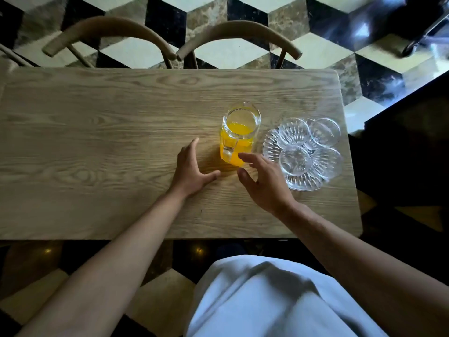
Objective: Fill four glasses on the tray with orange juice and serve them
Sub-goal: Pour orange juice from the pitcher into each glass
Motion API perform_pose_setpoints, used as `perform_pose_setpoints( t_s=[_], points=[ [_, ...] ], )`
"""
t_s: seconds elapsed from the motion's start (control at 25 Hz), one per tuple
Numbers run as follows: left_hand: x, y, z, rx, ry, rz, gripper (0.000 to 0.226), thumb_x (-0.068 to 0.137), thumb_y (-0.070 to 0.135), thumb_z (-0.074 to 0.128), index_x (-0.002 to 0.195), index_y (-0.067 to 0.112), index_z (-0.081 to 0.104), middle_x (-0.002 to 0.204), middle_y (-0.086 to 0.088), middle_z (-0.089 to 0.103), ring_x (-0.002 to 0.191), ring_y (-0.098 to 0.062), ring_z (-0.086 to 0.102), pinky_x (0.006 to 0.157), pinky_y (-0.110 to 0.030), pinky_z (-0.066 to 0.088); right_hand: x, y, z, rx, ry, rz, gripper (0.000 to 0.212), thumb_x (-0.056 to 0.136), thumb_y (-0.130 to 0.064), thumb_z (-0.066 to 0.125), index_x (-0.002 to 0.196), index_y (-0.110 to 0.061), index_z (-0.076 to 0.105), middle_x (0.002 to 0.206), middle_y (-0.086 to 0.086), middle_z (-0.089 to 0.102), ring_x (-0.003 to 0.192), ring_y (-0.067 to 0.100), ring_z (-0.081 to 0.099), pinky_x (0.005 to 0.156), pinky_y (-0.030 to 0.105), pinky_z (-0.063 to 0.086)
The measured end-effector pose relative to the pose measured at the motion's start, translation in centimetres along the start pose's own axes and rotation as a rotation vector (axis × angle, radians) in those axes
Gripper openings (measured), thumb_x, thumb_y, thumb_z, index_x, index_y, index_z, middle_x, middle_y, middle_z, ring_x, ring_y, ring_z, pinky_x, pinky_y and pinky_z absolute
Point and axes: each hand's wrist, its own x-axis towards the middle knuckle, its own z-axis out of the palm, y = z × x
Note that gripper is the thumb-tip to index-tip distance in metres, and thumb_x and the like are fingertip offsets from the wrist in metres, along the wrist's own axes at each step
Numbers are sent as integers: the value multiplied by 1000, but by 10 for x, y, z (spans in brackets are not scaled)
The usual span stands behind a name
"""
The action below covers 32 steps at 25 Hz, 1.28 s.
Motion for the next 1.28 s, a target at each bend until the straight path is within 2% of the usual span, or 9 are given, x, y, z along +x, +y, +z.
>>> perform_pose_setpoints(
  t_s=[0.2,0.4,0.52,0.68,0.8,0.88,0.96,1.16,1.28],
  points=[
    [47,-3,-7,-7,-120,46,122,64,26,101,162,9,29,161,-16,42,150,-30,38,123,-35,30,11,-11,17,105,76,6,41,93,-23,65,131,-9,64,125,6,71,112,18,68,98,35,54],
    [71,5,-5,-6,-300,160,128,61,22,101,163,7,26,165,-15,39,154,-26,36,128,-40,28,21,-12,28,189,110,-18,24,92,-14,66,116,-18,69,117,-5,73,101,-3,67,87,17,49],
    [84,8,7,-37,-322,174,124,58,29,99,161,11,32,161,-14,46,150,-26,44,125,-45,35,23,-8,33,303,132,36,15,92,-12,66,105,-7,71,119,-4,74,95,11,70,84,23,50],
    [101,1,22,-104,-394,208,115,58,46,86,156,9,39,150,-17,57,139,-30,56,117,-51,45,25,-12,36,435,125,71,28,93,-10,67,120,-6,71,112,-1,76,93,9,69,87,23,50],
    [103,8,17,-124,-405,266,111,61,52,76,151,-4,43,144,-18,60,133,-21,59,114,-29,44,27,-10,38,502,109,75,28,93,-12,67,119,-4,72,109,2,76,94,10,70,87,25,51],
    [104,10,15,-144,-419,313,106,64,56,74,143,-11,48,130,-10,63,117,7,60,101,-7,41,28,-7,39,542,106,74,28,93,-15,67,117,-2,72,107,6,77,96,17,71,88,32,53],
    [106,10,16,-170,-436,325,99,69,58,76,134,-13,53,115,5,63,100,26,58,90,0,40,28,-6,39,555,105,71,28,94,-18,67,116,-2,73,105,9,77,95,20,71,87,33,54],
    [118,7,16,-110,-552,340,59,74,-6,85,124,-19,57,102,20,55,90,32,56,82,4,38,29,-5,35,556,85,97,22,93,-19,72,110,-6,76,99,2,78,85,5,68,79,22,50],
    [122,9,13,-66,-549,395,56,74,0,86,122,-16,61,100,23,53,93,15,59,82,5,36,28,-3,33,572,70,94,25,93,-20,72,111,-3,76,103,5,79,92,9,72,82,24,52]
  ],
)
